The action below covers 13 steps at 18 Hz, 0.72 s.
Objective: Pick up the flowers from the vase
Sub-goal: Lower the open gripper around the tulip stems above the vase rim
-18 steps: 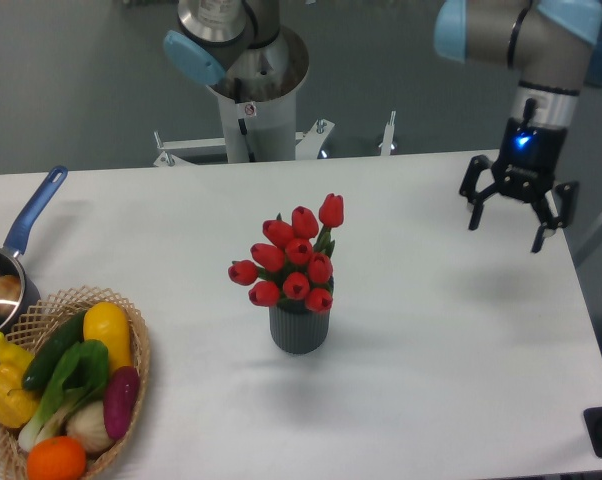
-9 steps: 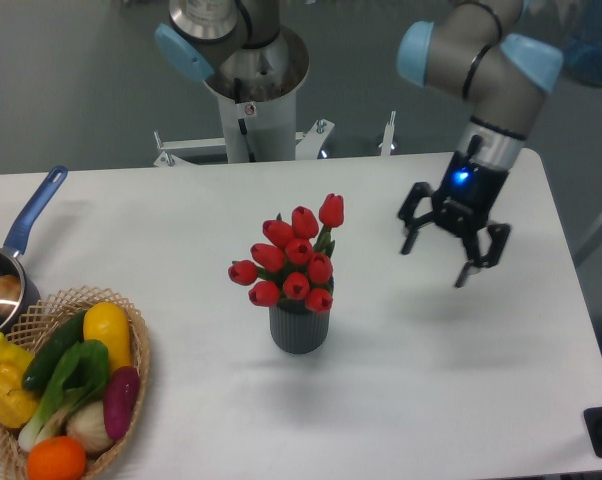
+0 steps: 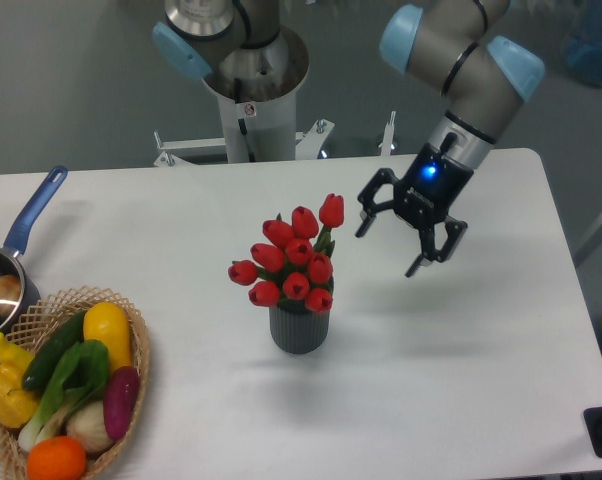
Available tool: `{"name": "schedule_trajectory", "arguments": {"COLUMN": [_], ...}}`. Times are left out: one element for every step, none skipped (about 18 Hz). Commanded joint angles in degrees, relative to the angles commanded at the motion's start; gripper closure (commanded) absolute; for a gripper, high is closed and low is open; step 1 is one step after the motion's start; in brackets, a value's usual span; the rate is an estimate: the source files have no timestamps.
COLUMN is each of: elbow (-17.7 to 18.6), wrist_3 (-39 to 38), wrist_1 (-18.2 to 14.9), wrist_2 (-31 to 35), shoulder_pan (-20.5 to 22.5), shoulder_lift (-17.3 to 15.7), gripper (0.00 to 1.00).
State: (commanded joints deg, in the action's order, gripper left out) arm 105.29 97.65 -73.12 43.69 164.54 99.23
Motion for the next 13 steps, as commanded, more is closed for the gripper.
{"name": "schedule_trajectory", "arguments": {"elbow": [0.2, 0.5, 1.0, 1.6, 1.8, 2.0, 2.5, 2.9, 3.2, 3.4, 3.6, 3.7, 3.6], "wrist_3": [-0.1, 0.2, 0.4, 0.6, 0.6, 0.6, 0.8, 1.1, 1.8, 2.5, 3.1, 3.4, 3.4], "wrist_1": [0.0, 0.1, 0.1, 0.2, 0.3, 0.3, 0.3, 0.4, 0.5, 0.6, 0.7, 0.7, 0.8], "wrist_2": [-0.5, -0.3, -0.3, -0.2, -0.1, 0.1, 0.1, 0.0, -0.3, -0.6, -0.7, -1.1, -2.5], "shoulder_pan": [-1.0, -1.6, -1.9, -2.5, -3.4, -3.8, -3.8, -3.7, -3.8, -3.8, -3.8, -3.9, -3.7], "shoulder_lift": [-0.1, -0.2, -0.5, -0.9, -0.9, -1.0, -1.1, -1.1, -1.1, -0.9, -0.7, -0.4, -0.4], "gripper": [0.0, 0.0, 0.0, 0.0, 0.0, 0.0, 0.0, 0.0, 0.0, 0.0, 0.0, 0.0, 0.0]}}
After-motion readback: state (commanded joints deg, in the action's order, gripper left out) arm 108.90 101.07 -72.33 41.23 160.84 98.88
